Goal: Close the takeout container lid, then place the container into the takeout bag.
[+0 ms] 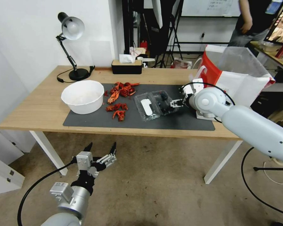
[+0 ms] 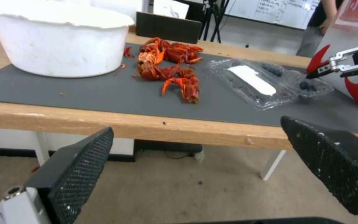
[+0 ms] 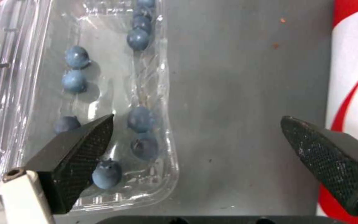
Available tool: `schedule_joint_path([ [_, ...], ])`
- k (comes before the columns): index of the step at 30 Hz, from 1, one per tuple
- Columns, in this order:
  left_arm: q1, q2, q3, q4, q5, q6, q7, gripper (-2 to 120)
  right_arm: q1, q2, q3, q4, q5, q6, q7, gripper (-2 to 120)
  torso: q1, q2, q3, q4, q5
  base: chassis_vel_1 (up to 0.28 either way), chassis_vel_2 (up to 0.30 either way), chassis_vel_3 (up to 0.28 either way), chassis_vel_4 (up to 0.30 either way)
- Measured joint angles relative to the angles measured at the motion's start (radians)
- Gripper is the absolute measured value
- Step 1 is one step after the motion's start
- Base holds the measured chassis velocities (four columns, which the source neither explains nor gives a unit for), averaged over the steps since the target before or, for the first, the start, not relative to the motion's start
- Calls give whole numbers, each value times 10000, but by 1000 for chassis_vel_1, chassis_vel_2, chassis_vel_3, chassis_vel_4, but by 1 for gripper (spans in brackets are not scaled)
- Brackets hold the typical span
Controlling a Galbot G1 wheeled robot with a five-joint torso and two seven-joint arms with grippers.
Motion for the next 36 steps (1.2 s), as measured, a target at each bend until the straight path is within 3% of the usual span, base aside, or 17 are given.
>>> schedule_joint_path([
  [36, -1, 0, 13, 249, 17, -220, 0, 100, -52, 458, -261, -450, -108, 0, 156, 100, 0, 0, 0, 0, 1, 0, 0, 0, 0],
])
